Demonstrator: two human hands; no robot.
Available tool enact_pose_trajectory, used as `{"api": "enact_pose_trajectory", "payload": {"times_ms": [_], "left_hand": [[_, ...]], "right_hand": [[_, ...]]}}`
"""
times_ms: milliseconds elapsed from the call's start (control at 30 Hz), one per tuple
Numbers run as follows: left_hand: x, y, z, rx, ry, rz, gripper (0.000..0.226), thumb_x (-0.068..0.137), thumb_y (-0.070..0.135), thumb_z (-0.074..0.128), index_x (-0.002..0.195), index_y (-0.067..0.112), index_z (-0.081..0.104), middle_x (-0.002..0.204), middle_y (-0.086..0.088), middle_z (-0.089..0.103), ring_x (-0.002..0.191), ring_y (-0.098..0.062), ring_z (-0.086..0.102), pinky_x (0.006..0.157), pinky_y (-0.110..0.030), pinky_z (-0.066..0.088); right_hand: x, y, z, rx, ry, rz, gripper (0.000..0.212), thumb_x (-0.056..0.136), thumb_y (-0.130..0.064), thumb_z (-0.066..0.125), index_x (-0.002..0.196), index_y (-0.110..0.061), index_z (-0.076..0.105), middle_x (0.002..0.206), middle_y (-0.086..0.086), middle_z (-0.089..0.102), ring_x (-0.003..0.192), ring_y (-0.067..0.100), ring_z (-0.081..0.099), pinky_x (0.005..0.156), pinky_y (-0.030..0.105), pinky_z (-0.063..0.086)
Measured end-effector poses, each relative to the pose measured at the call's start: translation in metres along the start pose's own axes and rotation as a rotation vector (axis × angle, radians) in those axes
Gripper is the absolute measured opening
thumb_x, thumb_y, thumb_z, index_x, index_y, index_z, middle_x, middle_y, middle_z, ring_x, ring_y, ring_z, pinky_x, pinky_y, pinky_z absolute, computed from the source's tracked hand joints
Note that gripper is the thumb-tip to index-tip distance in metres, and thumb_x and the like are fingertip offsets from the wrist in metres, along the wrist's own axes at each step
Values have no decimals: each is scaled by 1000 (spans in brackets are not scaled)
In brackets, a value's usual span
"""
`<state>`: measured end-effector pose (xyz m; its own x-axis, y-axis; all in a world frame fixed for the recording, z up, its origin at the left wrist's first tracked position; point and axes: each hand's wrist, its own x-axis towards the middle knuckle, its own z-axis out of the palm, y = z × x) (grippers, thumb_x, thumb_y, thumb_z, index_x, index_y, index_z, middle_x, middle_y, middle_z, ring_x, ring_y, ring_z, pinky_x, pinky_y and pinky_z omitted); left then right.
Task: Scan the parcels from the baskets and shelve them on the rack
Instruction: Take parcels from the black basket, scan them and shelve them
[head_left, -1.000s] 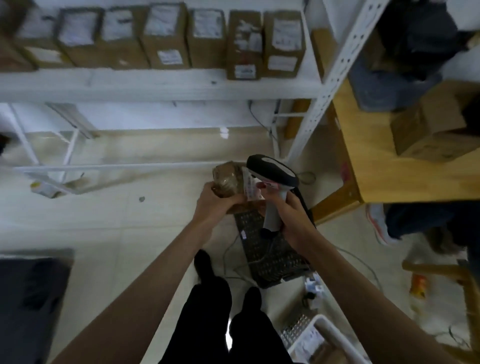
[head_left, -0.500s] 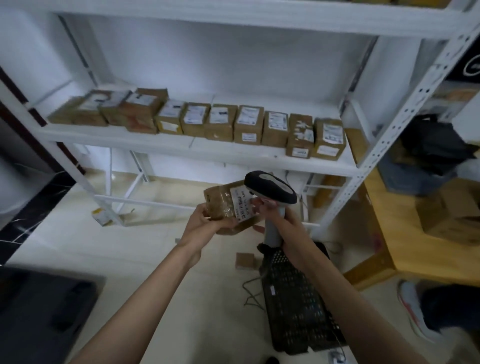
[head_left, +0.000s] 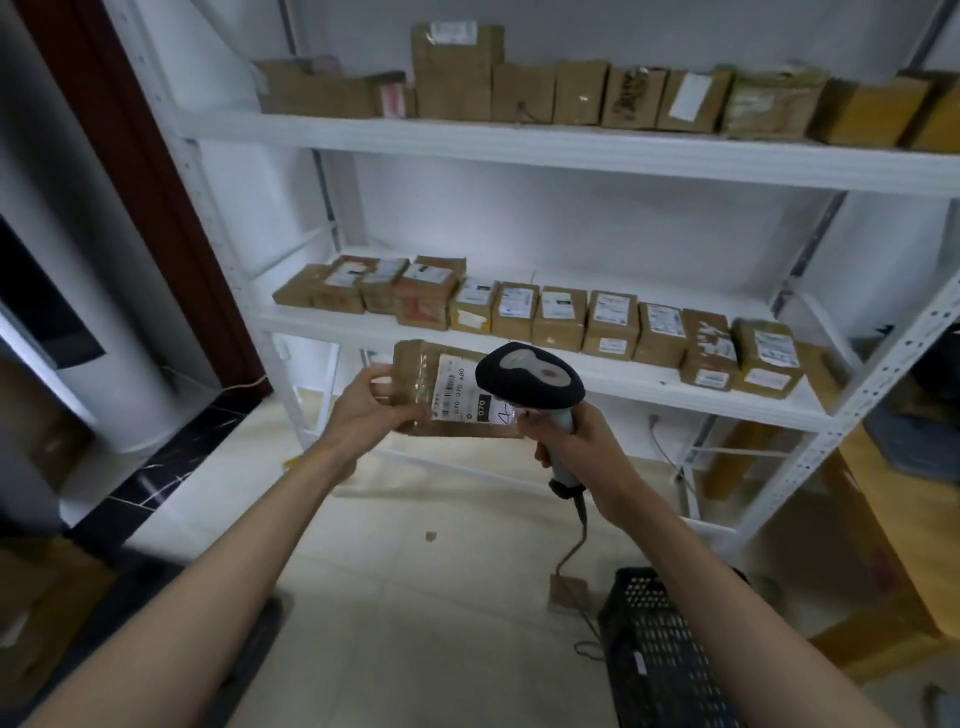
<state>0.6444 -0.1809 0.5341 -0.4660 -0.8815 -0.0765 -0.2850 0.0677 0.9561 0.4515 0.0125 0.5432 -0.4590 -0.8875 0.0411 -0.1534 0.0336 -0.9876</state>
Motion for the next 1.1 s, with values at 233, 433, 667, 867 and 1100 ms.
{"api": "enact_pose_trajectory", "payload": {"times_ms": [233, 433, 667, 867, 1100], "left_hand": [[23, 53, -84, 253, 45, 186, 81, 66, 14, 92, 138, 26, 56, 108, 7, 70, 88, 2, 66, 71, -12, 51], [18, 89, -128, 382, 135, 266, 76, 69, 13, 87, 137, 29, 57, 94, 24, 62, 83, 14, 55, 59, 1, 39], [19, 99, -150, 407, 151, 311, 78, 71, 25, 89, 140, 29, 53, 95, 23, 58, 87, 9, 55, 67, -9, 37], [19, 98, -158, 407, 151, 331, 79, 71, 26, 90, 141, 30, 52, 95, 24, 58, 87, 7, 56, 67, -11, 39], [15, 109, -165, 385, 138, 350, 78, 73, 23, 89, 140, 30, 52, 98, 22, 59, 88, 6, 58, 57, -4, 41]], "right_hand": [[19, -52, 38, -464, -98, -169, 23, 84, -10, 75, 100, -21, 63, 83, -11, 65, 74, 9, 61, 68, 28, 51], [32, -88, 64, -683, -158, -416, 31, 85, -16, 69, 114, -25, 63, 104, -7, 67, 95, 19, 61, 80, 40, 53], [34, -106, 78, -704, -137, -526, 32, 88, -20, 69, 113, -32, 54, 107, -9, 56, 102, 20, 58, 83, 41, 51], [29, -110, 80, -696, -125, -538, 38, 88, -22, 69, 123, -30, 56, 113, -7, 61, 104, 18, 59, 88, 48, 54], [23, -118, 83, -711, -96, -551, 43, 87, -20, 70, 128, -25, 57, 112, -9, 60, 105, 19, 60, 90, 48, 53]]}}
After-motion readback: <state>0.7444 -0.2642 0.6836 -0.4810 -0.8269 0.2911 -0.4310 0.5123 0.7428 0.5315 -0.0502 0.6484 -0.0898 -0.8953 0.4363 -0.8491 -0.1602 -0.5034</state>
